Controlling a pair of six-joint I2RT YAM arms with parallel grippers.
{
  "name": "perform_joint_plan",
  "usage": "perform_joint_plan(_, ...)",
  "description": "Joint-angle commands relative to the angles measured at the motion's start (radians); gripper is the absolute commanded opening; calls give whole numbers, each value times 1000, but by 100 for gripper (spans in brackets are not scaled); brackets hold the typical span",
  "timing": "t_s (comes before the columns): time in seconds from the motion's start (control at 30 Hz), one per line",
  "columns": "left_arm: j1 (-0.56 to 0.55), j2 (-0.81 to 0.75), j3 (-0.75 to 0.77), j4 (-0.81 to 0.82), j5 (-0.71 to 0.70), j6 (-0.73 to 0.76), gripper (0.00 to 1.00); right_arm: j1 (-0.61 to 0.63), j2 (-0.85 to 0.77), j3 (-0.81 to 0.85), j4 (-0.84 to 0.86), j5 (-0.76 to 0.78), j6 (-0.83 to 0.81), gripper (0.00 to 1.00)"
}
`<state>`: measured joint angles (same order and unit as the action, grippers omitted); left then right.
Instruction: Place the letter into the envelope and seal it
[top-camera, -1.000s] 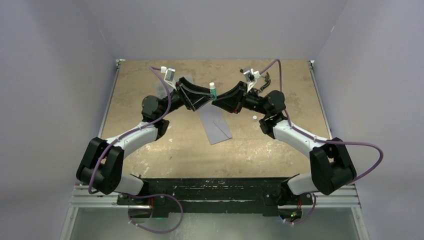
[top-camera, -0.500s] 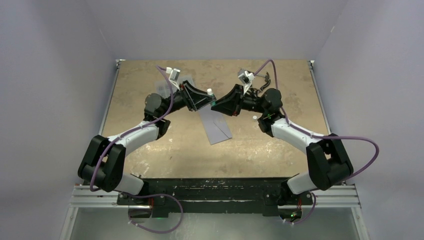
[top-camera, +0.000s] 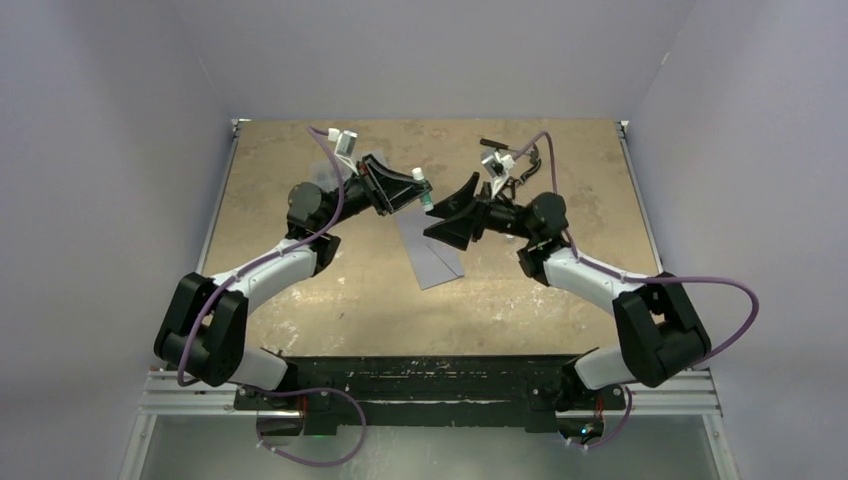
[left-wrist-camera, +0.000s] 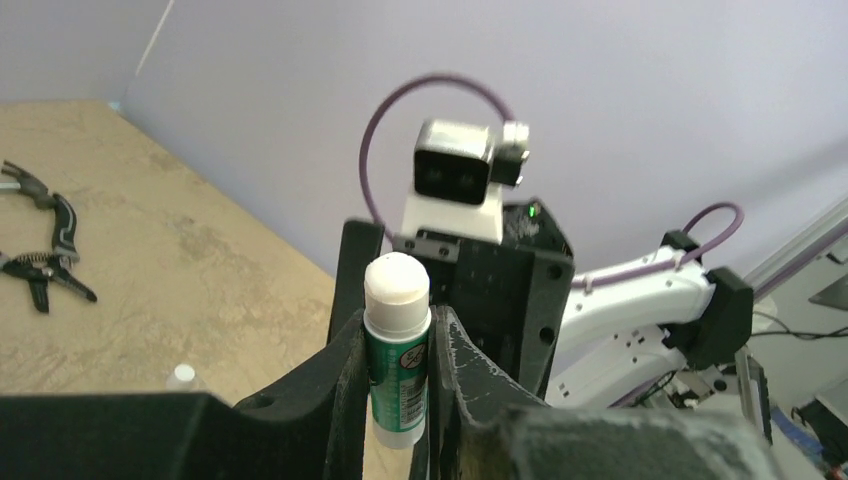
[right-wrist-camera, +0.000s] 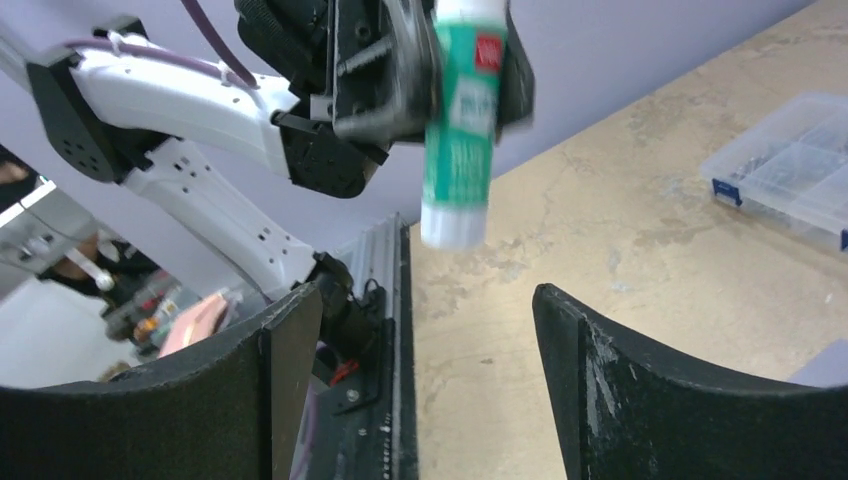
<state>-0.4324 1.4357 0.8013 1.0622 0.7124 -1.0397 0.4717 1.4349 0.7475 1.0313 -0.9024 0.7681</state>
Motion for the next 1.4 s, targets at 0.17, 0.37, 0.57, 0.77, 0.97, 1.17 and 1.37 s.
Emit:
perform_joint_plan(0.17, -22, -41, 11, 242, -229, -216, 0, 6, 15, -158, 677, 391, 633, 81)
perform_joint_plan(0.37, -45, -44, 8, 236, -286, -234, 0, 20, 56, -81, 641, 481, 712, 80)
perform_joint_plan(0.57, -54, -41, 9, 219, -297, -225, 0, 35, 71, 0, 579, 471, 685, 64)
perform_joint_plan(0.77, -54, -43, 19, 193, -304, -204, 0, 53, 52, 48, 453, 434, 582, 49)
perform_joint_plan(0.97, -54, -54, 14, 183, -323, -198, 0, 73, 19, 52, 306, 442, 479, 50)
perform_joint_plan(1.17, -55, -64, 13, 175, -331, -194, 0, 80, 25, 51, 316, 445, 477, 40)
perform_joint_plan(1.37, -55, -73, 16, 130, -346, -199, 0, 82, 20, 61, 265, 447, 394, 8)
